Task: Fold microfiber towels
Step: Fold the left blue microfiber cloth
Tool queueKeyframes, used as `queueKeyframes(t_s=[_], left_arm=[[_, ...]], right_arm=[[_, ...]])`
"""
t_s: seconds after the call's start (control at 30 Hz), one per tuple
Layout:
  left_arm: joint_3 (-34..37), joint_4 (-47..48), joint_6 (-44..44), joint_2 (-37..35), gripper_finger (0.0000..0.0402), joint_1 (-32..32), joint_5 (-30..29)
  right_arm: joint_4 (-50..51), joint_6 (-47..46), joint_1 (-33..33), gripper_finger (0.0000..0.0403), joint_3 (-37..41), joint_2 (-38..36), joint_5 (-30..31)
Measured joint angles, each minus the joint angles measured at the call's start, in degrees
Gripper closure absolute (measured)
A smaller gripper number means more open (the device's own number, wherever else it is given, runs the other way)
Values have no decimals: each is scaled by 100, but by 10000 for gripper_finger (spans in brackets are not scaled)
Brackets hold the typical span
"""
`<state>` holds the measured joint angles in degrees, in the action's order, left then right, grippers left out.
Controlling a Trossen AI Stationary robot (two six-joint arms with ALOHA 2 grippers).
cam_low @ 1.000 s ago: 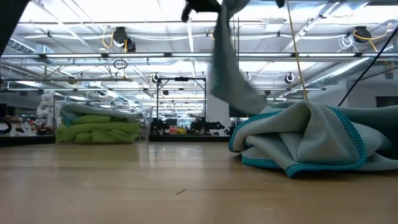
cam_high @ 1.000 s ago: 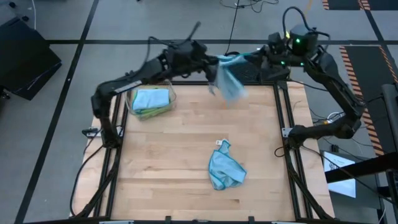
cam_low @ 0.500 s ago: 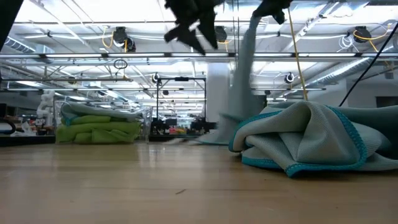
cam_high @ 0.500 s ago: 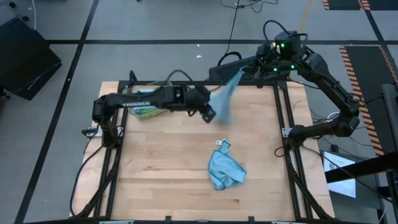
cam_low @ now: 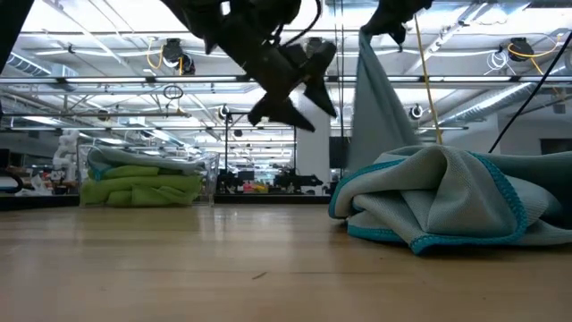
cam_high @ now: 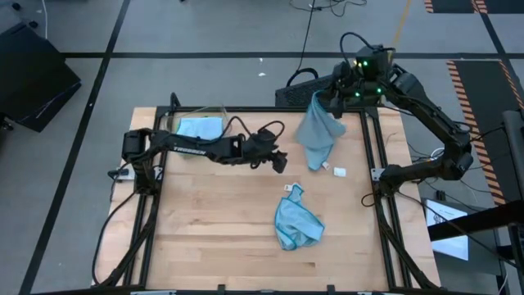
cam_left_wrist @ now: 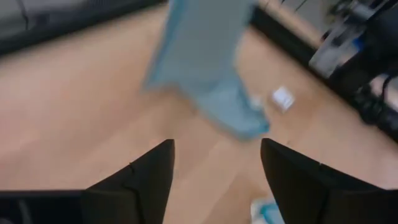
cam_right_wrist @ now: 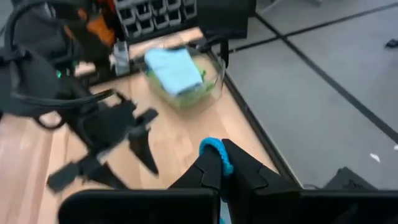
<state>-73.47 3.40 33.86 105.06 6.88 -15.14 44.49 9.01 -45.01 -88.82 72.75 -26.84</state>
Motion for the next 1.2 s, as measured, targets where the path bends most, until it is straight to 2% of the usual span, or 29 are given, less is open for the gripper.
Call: queueKeyframes(t_s=[0.17,0.33,0.5,0.63,0.77,0.97,1.07,1.2], left_arm=[[-146,-1071,-739,0,184,-21,-149],[-321,-1902,-1283,-9,180,-23,-405],[-334,-1466,-1828,-11,172,200,-963],[-334,-1135,-1943,-11,172,737,-993],[-310,-1102,-2002,-11,172,1409,-653],[-308,-1286,-1752,-11,172,2258,31],[-300,-1561,-1292,-110,172,2412,702],[-309,-1877,-955,-279,172,2185,1057]], right_arm=[[-773,-766,8,403,0,0,32],[-1446,-1512,49,403,0,0,598],[-1697,-2023,47,403,0,0,704],[-1622,-2345,49,403,0,2,-23],[-1628,-2791,110,403,-1,0,-773],[-1523,-3626,166,403,-2,0,-933],[-1537,-3749,163,403,-2,16,-501],[-1587,-3824,103,403,-2,133,360]])
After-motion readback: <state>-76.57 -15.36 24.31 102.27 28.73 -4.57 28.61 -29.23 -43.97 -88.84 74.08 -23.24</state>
